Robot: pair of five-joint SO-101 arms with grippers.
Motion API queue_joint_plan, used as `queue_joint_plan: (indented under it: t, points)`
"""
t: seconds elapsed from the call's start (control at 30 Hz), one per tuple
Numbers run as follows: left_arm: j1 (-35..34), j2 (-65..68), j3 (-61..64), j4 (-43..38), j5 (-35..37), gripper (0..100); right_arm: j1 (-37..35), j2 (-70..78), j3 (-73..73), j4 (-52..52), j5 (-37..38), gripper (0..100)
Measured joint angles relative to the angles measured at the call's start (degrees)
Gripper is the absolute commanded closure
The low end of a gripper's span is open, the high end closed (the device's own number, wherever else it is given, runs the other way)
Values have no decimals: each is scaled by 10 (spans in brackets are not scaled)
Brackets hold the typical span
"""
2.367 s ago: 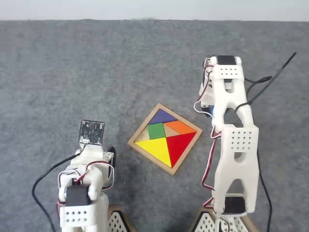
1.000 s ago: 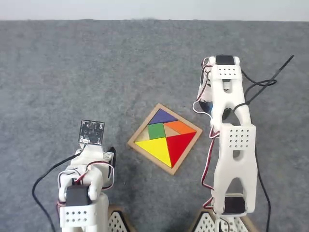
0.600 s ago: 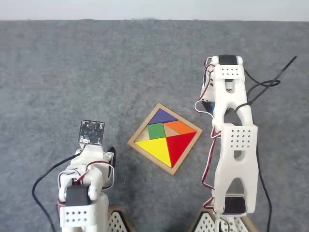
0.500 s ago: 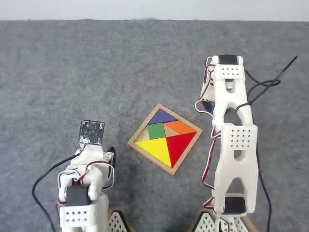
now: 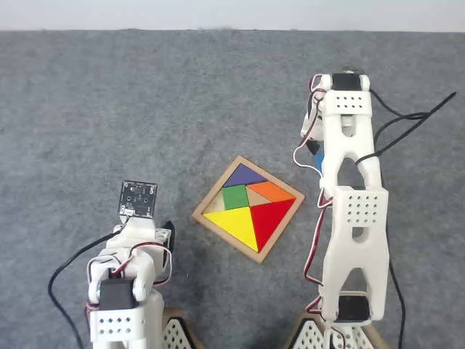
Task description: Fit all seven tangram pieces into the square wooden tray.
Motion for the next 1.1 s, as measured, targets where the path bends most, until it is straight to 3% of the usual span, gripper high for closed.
queue_joint_plan:
  t: [0.87,1.1]
  points:
    - [0,0,0,0,0,847,-4,63,-13,-44,-40,813]
    - [0,0,0,0,0,847,3,63,-14,-35,-40,923]
